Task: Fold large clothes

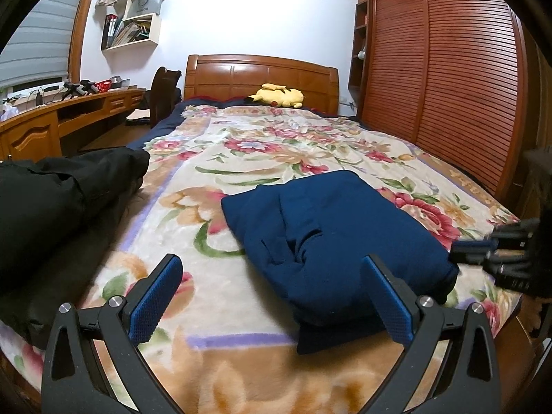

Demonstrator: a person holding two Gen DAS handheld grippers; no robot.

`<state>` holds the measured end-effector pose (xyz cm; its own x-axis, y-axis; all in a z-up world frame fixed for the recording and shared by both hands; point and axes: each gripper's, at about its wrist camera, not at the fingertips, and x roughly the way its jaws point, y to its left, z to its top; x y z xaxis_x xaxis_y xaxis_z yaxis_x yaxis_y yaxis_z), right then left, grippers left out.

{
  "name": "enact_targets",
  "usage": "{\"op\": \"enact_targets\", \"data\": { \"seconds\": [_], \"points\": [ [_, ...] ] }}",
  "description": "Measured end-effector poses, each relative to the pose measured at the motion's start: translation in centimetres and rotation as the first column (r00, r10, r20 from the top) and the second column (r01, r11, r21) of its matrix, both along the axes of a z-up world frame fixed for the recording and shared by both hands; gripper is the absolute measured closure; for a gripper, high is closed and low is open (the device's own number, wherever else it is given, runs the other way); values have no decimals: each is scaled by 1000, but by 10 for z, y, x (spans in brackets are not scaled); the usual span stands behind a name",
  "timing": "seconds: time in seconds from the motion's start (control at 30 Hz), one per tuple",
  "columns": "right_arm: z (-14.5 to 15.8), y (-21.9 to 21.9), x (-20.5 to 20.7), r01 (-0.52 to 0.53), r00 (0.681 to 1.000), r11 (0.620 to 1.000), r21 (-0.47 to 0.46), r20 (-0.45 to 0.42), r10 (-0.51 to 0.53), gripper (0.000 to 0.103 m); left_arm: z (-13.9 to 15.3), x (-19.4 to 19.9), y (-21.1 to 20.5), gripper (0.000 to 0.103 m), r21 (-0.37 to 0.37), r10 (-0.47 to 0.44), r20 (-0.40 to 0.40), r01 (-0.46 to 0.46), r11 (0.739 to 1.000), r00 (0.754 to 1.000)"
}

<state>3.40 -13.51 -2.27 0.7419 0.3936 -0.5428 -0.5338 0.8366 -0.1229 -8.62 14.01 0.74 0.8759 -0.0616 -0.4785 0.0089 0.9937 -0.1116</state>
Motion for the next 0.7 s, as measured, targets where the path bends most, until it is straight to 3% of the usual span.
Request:
{"op": "enact_targets", "data": {
  "seconds": [0.07, 0.23, 0.53, 0.7],
  "points": [
    [-12, 1, 4, -9, 999, 1000, -2, -46, 9, 89, -1, 0, -1, 0, 7, 0, -5, 0, 1000, 1000],
    [-21, 4, 4, -16, 998, 1000, 1, -55, 16, 89, -3, 0, -3, 0, 22, -8, -19, 9, 1000, 1000],
    [-17, -1, 8, -38, 998, 999, 11, -49, 38, 89, -5, -19, 2, 0, 0, -30, -30, 30, 1000, 999],
    [-4, -12, 21, -8, 1000, 1000, 11, -7, 8, 85, -10, -29, 1, 0, 28, -26, -46, 28, 999, 999]
  ]
}}
